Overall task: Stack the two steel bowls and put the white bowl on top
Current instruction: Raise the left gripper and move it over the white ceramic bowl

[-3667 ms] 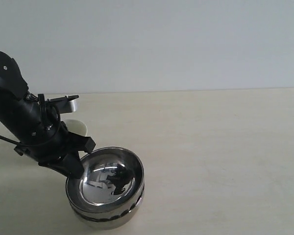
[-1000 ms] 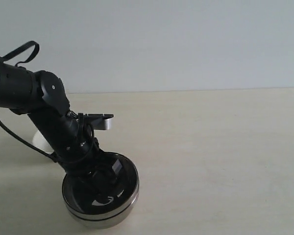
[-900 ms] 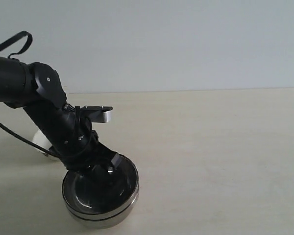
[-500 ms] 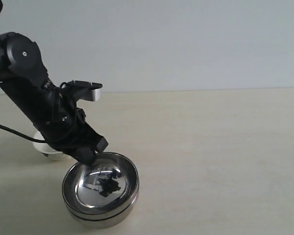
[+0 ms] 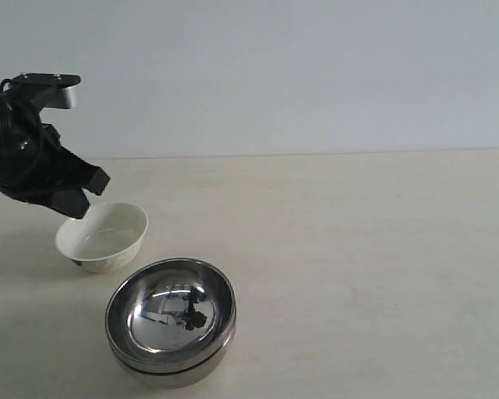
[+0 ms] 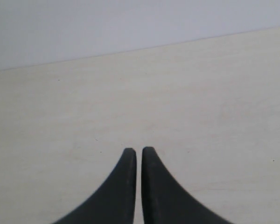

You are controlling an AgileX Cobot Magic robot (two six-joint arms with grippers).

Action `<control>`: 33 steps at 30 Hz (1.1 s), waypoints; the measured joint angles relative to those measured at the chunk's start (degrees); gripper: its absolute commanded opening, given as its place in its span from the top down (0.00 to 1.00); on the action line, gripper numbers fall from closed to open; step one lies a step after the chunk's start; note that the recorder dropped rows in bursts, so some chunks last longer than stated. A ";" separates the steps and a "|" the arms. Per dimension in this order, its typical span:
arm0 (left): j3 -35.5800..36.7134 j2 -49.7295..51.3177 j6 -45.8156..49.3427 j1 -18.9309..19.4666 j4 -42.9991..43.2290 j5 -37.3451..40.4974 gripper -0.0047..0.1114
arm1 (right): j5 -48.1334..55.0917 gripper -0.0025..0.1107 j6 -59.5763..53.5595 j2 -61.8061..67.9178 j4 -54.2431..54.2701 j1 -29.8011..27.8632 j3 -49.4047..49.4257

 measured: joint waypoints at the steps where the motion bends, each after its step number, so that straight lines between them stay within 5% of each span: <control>1: 0.00 0.00 0.00 0.48 0.56 0.15 0.93 | 0.00 0.98 0.00 0.00 0.00 0.00 0.00; 5: 0.00 0.00 0.00 1.34 1.23 -0.89 0.89 | 0.00 0.98 0.00 0.00 0.00 0.00 0.00; 13: 0.00 0.00 -0.98 1.34 1.23 -3.88 0.49 | 0.00 0.98 0.00 0.00 0.00 0.00 0.00; 33: 0.00 0.00 -9.63 3.45 2.89 -5.33 0.48 | 0.00 0.98 0.00 0.00 0.00 0.00 0.00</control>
